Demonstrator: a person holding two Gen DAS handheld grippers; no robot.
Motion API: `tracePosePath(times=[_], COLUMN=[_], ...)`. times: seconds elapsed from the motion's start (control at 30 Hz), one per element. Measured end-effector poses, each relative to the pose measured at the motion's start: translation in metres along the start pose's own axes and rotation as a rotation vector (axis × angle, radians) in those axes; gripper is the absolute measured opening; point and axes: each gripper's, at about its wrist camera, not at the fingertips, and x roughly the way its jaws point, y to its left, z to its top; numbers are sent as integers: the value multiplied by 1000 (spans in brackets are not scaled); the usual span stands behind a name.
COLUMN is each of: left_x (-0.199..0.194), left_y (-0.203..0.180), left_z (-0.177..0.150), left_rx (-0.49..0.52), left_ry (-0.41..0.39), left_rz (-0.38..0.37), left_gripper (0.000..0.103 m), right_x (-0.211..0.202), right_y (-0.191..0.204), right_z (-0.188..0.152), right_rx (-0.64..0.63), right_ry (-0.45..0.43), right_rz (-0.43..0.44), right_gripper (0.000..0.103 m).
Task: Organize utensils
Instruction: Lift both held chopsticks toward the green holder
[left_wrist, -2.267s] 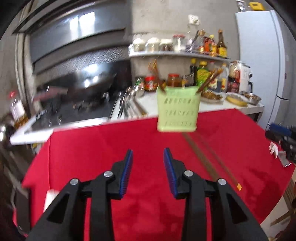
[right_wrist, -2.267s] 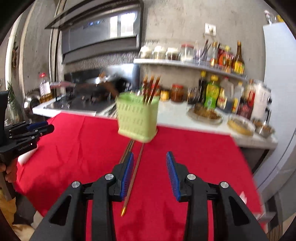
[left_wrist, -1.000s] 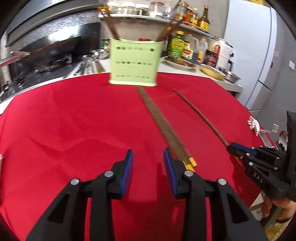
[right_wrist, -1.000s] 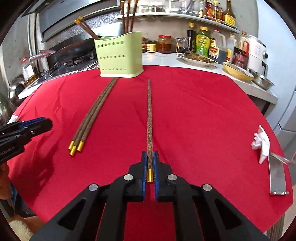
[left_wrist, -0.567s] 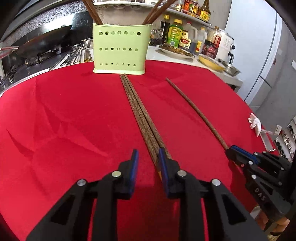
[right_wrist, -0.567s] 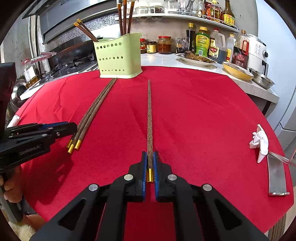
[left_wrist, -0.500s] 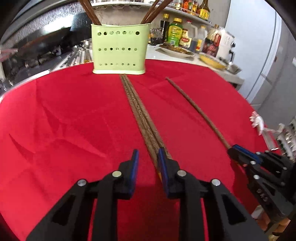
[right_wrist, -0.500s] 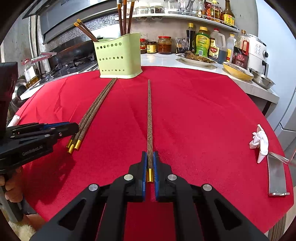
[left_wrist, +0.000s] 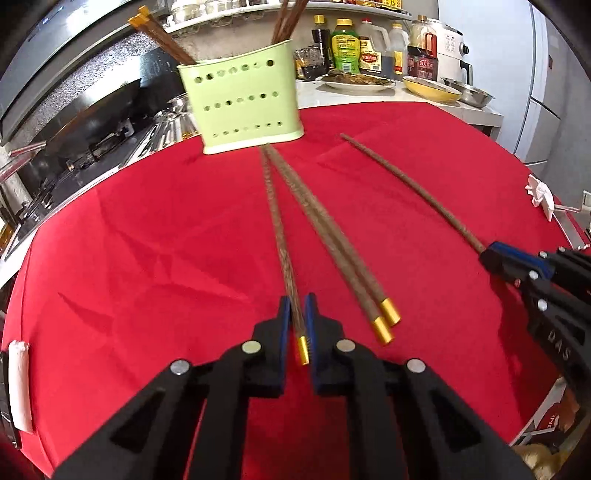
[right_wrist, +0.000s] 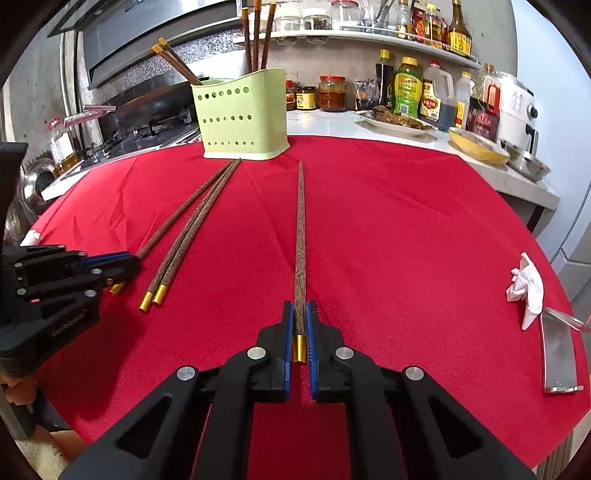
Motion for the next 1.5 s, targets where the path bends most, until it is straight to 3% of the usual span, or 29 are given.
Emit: tracePosePath(times=[0.17, 0.27, 0.57, 0.87, 0.9, 1.0, 1.23, 1.5], left_x=[-11, -17, -32, -29, -29, -33, -79, -147], left_y=[31, 55, 69, 57, 57, 63, 79, 96], left_z=[-18, -27, -49, -50, -51, -52, -39, -9], left_rx=[-70, -132, -149, -90, -84, -87, -134, -146], left_ry=[3, 12, -13, -45, -49, -57, -194, -394], left_rz=[89, 134, 48, 101, 105, 77, 38, 11], left_gripper=[7, 7, 10, 9, 7, 7, 7, 7], right_x=[-3, -2, -6, -10, -10, -13, -46, -107], right_y=[15, 22, 16, 19, 20, 20, 15, 6], right_z=[-3, -2, -6, -13, -14, -13, 5, 43], right_rx=[-11, -18, -13, -21, -25, -10, 21, 48], right_ry=[3, 10, 12, -21, -26, -30, -127, -304], right_rz=[49, 36, 73, 44, 46, 54, 59, 80], right_gripper=[7, 7, 15, 13, 9, 7, 7, 7])
